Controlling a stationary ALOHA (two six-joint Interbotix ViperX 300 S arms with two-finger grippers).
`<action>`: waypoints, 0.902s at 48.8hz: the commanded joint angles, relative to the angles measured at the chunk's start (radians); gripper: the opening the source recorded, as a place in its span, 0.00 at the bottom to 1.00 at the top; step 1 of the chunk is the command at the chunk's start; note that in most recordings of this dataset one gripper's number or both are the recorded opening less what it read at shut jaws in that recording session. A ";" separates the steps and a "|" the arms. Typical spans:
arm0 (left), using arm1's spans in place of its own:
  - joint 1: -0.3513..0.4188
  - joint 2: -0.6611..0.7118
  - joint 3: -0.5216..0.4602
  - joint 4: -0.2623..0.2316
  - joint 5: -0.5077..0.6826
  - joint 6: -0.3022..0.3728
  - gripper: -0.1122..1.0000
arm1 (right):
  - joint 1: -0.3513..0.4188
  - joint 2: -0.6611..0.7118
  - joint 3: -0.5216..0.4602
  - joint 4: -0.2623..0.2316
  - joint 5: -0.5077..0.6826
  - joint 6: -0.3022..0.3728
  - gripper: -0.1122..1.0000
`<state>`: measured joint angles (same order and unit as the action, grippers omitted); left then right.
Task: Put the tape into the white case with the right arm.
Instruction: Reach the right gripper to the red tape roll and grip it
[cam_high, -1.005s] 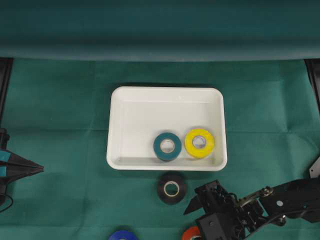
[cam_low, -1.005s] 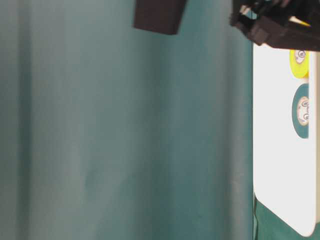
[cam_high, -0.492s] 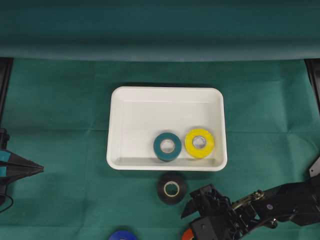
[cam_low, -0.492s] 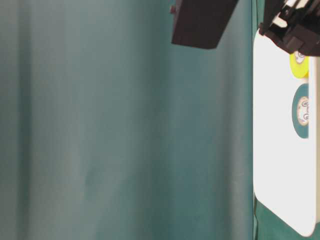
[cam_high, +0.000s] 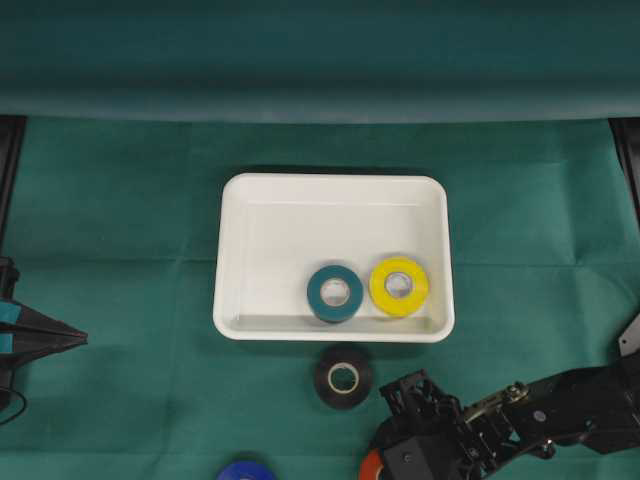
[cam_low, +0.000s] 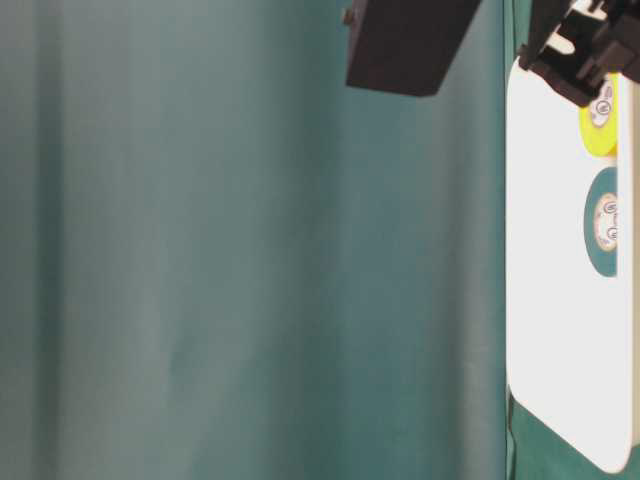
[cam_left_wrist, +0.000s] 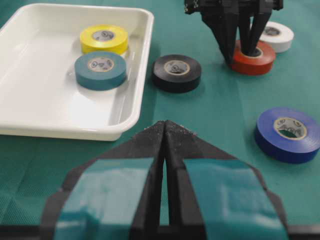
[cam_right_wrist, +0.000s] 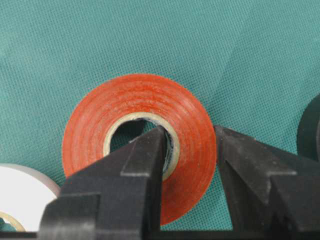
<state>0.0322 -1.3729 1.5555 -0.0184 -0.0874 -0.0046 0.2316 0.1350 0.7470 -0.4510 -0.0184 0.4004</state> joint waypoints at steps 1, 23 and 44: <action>0.002 0.008 -0.012 -0.002 -0.009 -0.002 0.10 | -0.002 -0.025 -0.021 -0.002 -0.003 0.000 0.12; 0.002 0.008 -0.012 -0.002 -0.009 -0.002 0.10 | 0.048 -0.147 -0.080 0.000 0.192 0.000 0.11; 0.002 0.006 -0.012 -0.002 -0.009 -0.002 0.10 | 0.058 -0.166 -0.133 -0.002 0.259 0.000 0.11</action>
<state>0.0322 -1.3744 1.5555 -0.0184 -0.0874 -0.0046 0.2838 -0.0031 0.6397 -0.4510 0.2439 0.3988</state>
